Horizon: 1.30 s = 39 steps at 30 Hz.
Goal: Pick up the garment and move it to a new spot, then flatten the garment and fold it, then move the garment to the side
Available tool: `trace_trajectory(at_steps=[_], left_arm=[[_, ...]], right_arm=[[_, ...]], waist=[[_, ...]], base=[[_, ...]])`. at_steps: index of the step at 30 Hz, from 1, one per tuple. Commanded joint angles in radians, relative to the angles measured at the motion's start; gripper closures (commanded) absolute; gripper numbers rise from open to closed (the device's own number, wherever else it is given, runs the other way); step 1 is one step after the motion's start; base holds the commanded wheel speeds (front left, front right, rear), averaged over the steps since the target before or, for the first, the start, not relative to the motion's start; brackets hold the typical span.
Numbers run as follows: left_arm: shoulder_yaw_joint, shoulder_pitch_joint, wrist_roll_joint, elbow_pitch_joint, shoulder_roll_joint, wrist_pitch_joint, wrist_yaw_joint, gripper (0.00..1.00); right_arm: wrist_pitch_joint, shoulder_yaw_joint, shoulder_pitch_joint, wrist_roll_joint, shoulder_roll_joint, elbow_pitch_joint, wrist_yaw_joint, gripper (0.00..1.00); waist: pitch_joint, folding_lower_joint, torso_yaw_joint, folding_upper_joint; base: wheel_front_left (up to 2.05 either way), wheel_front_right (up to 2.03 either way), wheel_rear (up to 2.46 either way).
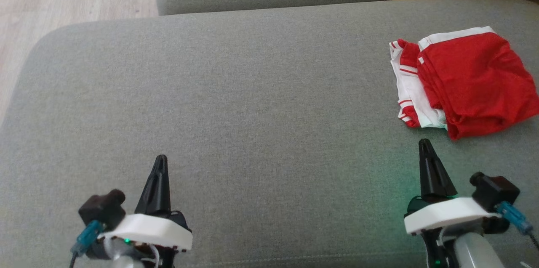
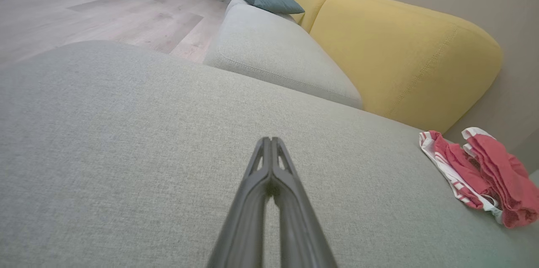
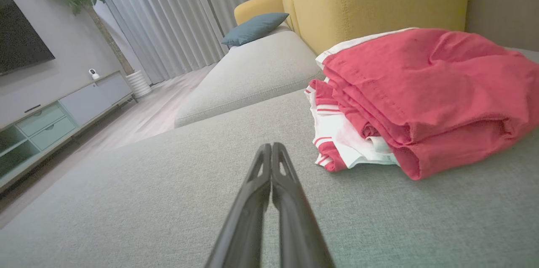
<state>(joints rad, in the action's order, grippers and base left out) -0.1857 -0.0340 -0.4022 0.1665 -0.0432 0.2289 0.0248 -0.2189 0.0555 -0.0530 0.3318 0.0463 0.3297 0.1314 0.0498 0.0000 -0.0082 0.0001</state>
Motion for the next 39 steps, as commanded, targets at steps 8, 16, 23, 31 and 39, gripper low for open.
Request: trace_trajectory(at_steps=[8, 16, 23, 31, 39], left_arm=[[0.024, 0.056, -0.102, -0.018, -0.013, -0.023, -0.016, 1.00], [0.038, 0.063, -0.192, -0.009, -0.018, -0.042, -0.027, 1.00], [0.051, 0.069, -0.270, -0.004, -0.021, -0.059, -0.037, 1.00], [0.065, 0.074, -0.347, 0.002, -0.024, -0.077, -0.046, 1.00], [0.081, 0.079, -0.435, 0.008, -0.026, -0.097, -0.056, 1.00]], right_arm=[[0.019, -0.011, -0.044, 0.108, 0.011, -0.041, 0.000, 1.00], [0.039, -0.018, -0.044, 0.201, 0.014, -0.044, 0.000, 1.00], [0.057, -0.025, -0.045, 0.282, 0.016, -0.047, 0.000, 1.00], [0.075, -0.032, -0.045, 0.363, 0.018, -0.051, 0.000, 1.00], [0.096, -0.041, -0.046, 0.455, 0.020, -0.054, 0.000, 1.00]], waist=[[-0.003, 0.0000, 0.001, -0.0001], [-0.007, 0.0000, 0.001, -0.0001], [-0.010, 0.0000, 0.002, -0.0001], [-0.012, 0.0000, 0.002, -0.0001], [-0.016, 0.0000, 0.003, -0.0001]], base=[[0.00, 0.00, 0.00], [0.00, 0.00, 0.00], [0.00, 0.00, 0.00], [0.00, 0.00, 0.00], [0.00, 0.00, 0.00]])
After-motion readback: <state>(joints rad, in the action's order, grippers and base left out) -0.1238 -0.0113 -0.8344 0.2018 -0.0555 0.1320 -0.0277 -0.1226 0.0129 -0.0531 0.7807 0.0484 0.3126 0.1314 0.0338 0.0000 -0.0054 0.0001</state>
